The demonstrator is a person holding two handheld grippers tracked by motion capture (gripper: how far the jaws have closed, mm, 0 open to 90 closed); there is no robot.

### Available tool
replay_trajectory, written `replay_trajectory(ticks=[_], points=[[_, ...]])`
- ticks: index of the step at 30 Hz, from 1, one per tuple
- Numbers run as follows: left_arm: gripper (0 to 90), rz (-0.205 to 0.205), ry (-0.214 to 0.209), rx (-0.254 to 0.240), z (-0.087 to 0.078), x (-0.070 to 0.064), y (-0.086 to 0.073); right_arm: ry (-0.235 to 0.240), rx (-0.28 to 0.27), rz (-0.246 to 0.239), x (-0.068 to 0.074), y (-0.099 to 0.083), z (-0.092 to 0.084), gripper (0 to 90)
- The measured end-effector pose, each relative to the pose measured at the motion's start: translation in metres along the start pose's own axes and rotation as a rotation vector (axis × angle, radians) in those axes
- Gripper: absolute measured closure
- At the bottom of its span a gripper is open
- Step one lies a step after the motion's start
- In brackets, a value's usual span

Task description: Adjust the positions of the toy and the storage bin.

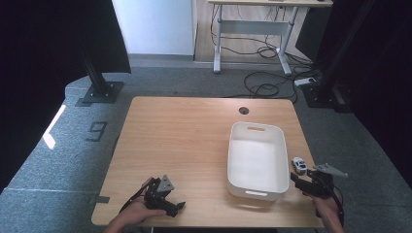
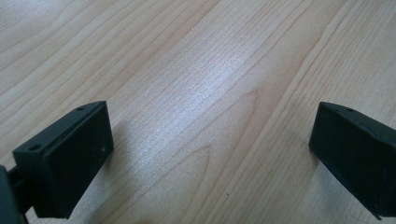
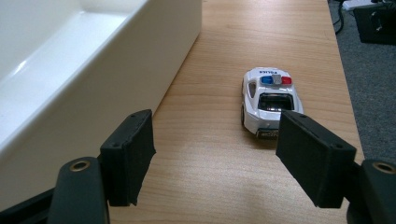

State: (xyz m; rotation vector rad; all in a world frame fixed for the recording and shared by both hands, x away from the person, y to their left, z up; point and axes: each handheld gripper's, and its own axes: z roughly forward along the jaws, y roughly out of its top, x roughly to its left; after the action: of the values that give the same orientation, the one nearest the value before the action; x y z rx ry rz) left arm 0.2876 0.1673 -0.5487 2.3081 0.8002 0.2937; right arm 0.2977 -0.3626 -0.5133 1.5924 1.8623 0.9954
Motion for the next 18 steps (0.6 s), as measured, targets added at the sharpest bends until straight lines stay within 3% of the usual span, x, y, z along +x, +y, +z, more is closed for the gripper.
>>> replay_trajectory(ticks=[18], points=[[0.0,0.000,0.000,0.000,0.0000,0.0000,-0.0001,0.007,0.046,-0.011,0.0005,-0.0017,0.0079,24.2]])
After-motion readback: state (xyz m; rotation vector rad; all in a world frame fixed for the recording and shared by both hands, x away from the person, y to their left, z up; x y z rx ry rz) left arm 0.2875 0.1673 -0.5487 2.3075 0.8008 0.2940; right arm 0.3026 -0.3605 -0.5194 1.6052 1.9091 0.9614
